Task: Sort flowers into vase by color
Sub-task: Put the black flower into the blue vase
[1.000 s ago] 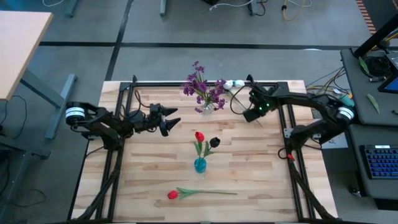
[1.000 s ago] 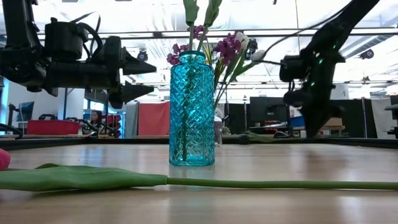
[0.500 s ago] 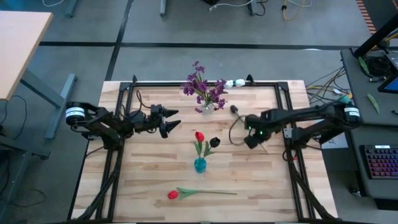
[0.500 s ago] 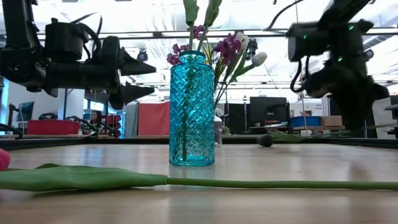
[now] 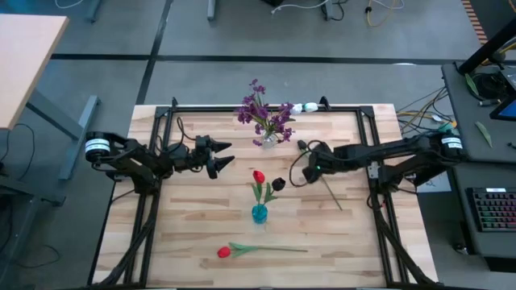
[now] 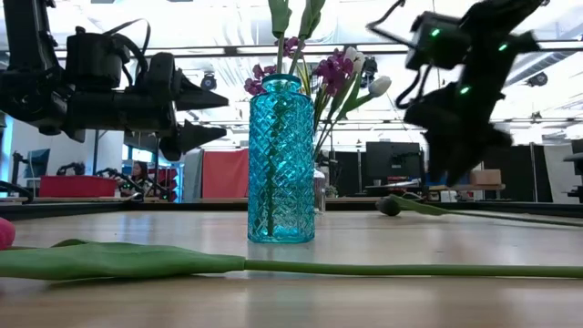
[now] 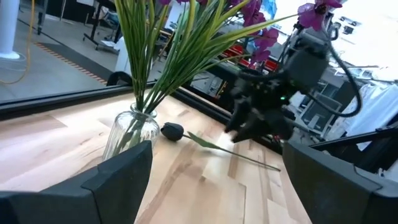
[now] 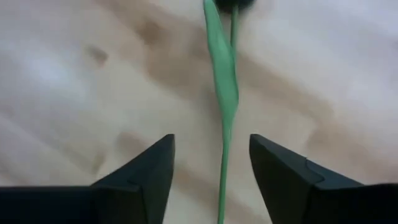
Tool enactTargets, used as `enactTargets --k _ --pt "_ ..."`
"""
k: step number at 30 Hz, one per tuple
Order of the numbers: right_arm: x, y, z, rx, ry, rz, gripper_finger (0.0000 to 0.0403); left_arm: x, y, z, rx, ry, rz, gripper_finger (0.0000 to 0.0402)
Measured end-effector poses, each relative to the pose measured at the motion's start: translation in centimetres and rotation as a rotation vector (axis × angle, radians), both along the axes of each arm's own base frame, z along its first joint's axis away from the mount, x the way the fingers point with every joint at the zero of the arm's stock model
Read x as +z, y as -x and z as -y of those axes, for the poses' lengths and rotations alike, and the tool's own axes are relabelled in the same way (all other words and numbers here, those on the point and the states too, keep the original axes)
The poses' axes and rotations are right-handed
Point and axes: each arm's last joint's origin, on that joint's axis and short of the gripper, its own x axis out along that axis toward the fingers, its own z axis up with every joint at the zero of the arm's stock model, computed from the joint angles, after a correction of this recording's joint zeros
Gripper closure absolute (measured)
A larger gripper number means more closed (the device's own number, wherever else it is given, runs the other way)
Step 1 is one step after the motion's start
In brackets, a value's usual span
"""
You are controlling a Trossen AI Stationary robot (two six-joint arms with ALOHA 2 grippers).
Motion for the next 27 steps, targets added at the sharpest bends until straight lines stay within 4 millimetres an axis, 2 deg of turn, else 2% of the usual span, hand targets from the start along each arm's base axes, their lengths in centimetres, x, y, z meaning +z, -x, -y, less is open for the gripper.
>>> enactTargets --k 4,8,12,16,18,22,24,27 --pt "-1.4 -1.0 1.7 0.013 0.027 -0.026 0.0192 0.0 0.0 0.0 -0.001 0.015 0.004 0.0058" --pt "-3.2 -1.6 2.5 0.029 0.029 -0.096 0.0210 0.0 0.0 0.0 -0.001 0.016 0.005 0.0058" --pt "-4.4 -2.0 2.6 0.049 0.028 -0.128 0.0264 0.0 0.0 0.0 -0.001 0.016 0.005 0.0058" --pt "-4.6 -2.3 2.4 0.090 0.031 -0.131 0.0351 0.0 0.0 0.0 -0.001 0.020 0.007 0.0058" --pt "-4.3 -2.1 2.3 0.102 0.038 -0.137 0.0381 0.0 0.0 0.0 -0.003 0.029 0.009 0.0058" --pt "-3.0 -1.3 1.5 0.132 0.031 -0.139 0.0390 0.1 0.0 0.1 -0.055 0.073 0.028 0.0058" --pt "-2.0 -0.7 0.5 0.181 -0.007 -0.129 0.0391 0.3 0.0 0.3 -0.108 0.089 0.046 0.0058" --pt "0.0 -0.4 -1.4 0.312 -0.037 -0.024 0.0392 0.7 0.0 0.7 -0.170 0.097 0.070 0.0060"
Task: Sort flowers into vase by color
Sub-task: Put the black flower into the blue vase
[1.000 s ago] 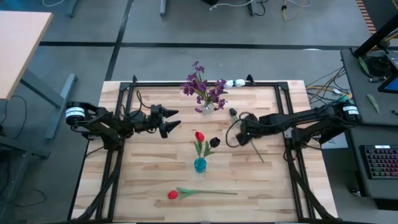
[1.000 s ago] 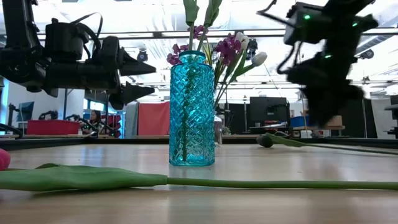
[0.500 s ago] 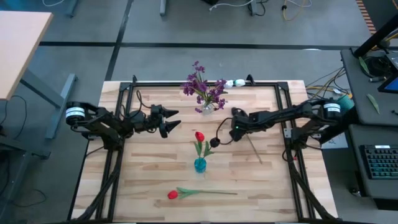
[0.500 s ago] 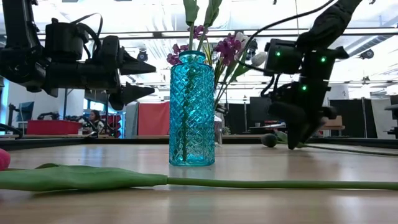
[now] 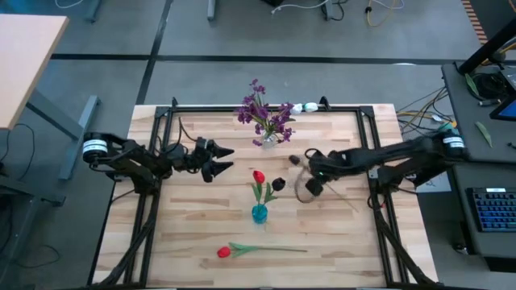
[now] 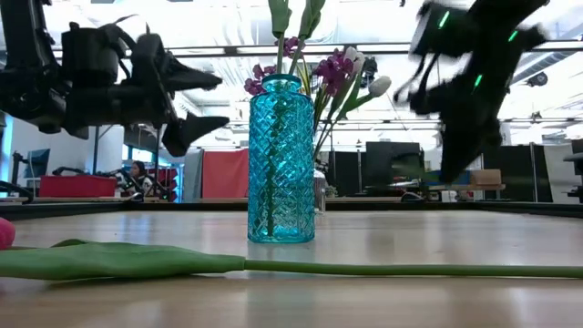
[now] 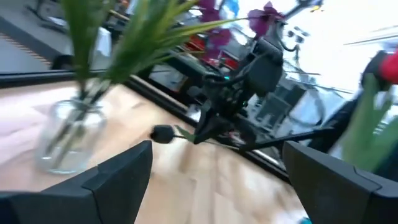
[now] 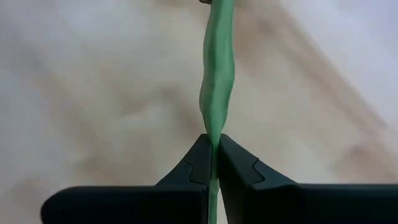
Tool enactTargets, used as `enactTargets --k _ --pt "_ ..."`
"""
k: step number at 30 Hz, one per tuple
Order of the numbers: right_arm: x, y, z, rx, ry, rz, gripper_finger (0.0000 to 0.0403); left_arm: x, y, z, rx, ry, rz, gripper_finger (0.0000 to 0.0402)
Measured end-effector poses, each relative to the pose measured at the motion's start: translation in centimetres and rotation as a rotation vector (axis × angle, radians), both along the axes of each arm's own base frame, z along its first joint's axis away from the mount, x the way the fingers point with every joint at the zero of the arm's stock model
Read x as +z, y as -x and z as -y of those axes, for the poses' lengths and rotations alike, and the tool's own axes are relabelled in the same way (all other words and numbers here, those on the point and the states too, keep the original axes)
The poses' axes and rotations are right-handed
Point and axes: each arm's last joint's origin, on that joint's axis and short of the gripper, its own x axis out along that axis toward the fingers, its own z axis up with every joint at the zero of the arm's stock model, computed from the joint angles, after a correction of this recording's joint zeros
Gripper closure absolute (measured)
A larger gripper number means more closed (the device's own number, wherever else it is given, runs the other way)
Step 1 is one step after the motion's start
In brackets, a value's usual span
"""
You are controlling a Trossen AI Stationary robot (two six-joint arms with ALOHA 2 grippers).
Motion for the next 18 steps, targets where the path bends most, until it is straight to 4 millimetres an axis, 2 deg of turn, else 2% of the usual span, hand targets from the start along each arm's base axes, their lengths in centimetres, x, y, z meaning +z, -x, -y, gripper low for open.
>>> enactTargets --k 5,10,14,18 --pt "4.1 0.2 -3.0 0.202 0.057 0.327 0.0392 0.9 -0.1 1.4 -0.069 -0.033 0.054 0.0073" --pt "7.6 0.2 -4.7 0.435 0.164 0.728 0.0393 1.6 -0.1 3.0 -0.107 -0.059 0.099 0.0079" --pt "8.9 0.6 -5.9 0.630 0.202 0.981 0.0392 2.0 0.0 4.2 -0.098 -0.048 0.121 0.0079" --pt "9.0 1.0 -7.3 0.828 0.128 1.160 0.0391 2.2 0.1 5.6 -0.077 -0.055 0.116 0.0080"
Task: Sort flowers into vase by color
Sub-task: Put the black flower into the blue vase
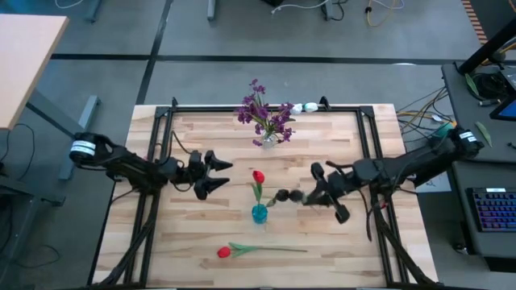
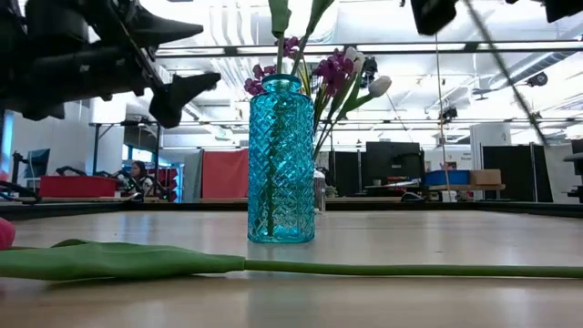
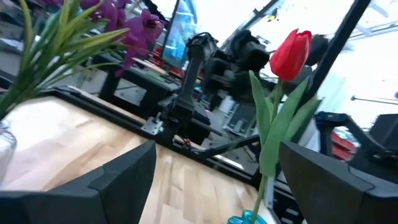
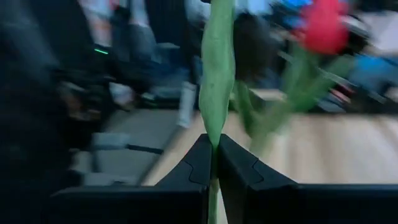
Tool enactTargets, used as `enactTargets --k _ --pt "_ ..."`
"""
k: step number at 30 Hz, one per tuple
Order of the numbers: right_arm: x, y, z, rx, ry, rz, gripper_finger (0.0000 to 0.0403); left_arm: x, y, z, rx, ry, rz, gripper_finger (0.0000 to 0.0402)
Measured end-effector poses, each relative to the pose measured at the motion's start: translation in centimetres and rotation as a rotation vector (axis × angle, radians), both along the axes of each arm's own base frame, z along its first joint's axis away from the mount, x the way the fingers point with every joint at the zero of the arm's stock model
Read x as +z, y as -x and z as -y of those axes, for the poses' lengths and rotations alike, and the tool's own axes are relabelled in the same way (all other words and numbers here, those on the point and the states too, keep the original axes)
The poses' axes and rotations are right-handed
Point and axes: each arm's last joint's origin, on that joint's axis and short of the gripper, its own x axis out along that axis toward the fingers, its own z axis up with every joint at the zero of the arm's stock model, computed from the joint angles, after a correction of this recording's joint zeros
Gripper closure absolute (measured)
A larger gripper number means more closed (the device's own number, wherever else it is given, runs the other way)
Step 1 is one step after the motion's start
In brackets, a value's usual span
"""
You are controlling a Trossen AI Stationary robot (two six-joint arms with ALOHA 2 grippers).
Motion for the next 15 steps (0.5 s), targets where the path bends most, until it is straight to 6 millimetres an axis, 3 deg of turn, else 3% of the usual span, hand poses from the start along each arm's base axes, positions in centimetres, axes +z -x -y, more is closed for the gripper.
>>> enactTargets --k 4,9,15 --pt "-0.2 -0.4 -1.0 0.119 0.014 0.102 0.0391 0.1 0.2 1.4 0.029 -0.023 -0.009 0.0080" --pt "0.2 -1.2 -1.1 0.089 0.042 0.125 0.0391 0.7 -0.2 3.2 0.051 -0.065 -0.027 0.0080" --pt "1.2 -1.9 -2.3 0.229 0.048 0.331 0.0391 1.5 -2.3 6.0 0.012 -0.311 -0.187 0.0080"
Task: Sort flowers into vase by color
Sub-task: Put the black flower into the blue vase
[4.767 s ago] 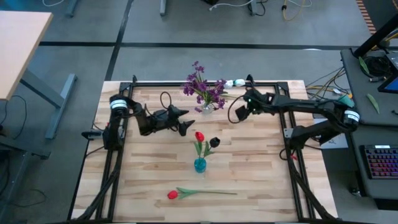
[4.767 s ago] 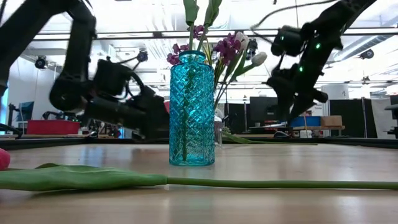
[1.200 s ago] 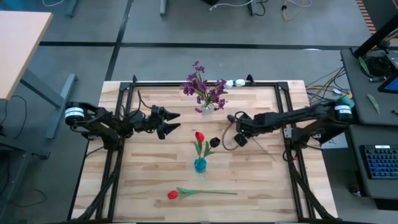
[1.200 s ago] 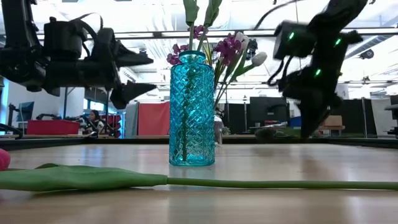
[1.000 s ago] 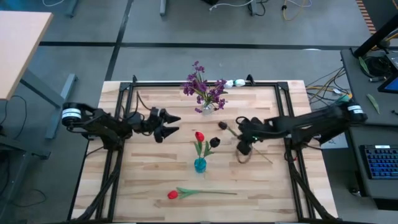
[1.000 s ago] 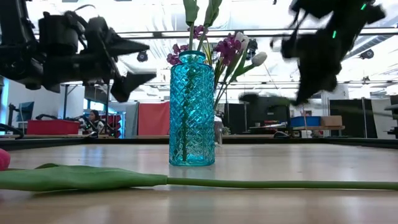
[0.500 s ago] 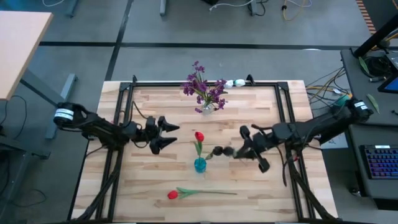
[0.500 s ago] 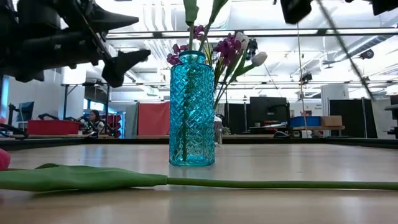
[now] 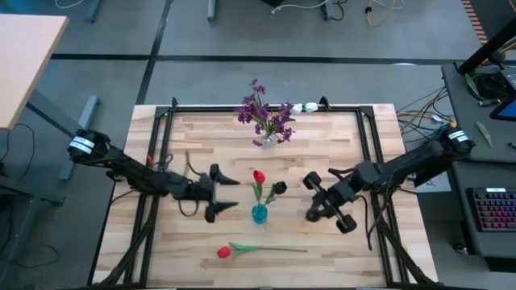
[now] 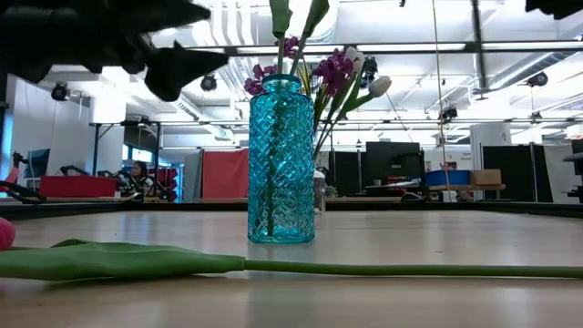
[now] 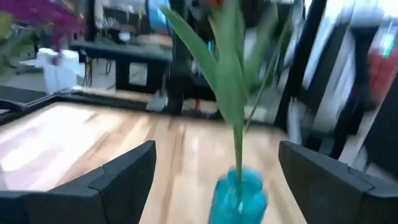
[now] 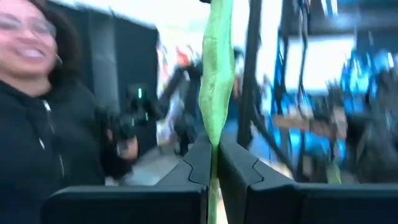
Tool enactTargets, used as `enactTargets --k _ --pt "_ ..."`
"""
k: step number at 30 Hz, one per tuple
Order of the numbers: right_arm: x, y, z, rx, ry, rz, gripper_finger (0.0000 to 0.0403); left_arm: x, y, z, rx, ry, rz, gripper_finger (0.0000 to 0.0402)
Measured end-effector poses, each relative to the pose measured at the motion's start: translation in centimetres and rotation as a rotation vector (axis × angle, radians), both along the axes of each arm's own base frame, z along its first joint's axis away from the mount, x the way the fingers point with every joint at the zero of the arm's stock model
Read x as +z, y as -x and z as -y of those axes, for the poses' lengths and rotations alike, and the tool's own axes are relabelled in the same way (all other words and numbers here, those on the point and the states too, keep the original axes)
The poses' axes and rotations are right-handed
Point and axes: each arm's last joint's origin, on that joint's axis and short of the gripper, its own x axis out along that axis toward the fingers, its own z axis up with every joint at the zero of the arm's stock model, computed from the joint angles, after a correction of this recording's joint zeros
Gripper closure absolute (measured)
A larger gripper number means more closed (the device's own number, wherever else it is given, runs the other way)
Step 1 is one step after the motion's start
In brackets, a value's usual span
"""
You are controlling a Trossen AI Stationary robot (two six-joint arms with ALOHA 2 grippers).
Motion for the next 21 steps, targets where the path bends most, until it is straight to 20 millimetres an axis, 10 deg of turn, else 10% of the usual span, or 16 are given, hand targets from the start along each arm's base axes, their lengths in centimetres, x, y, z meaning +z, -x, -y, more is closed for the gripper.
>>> enactTargets --k 9,21 --pt "-1.6 -4.0 -1.6 -0.062 0.005 0.345 0.0390 0.6 -1.9 1.7 0.068 -0.201 -0.310 0.0080" --pt "-1.0 -7.5 -2.2 -0.293 0.035 0.378 0.0390 0.7 -0.4 4.8 0.134 -0.235 -0.331 0.0080"
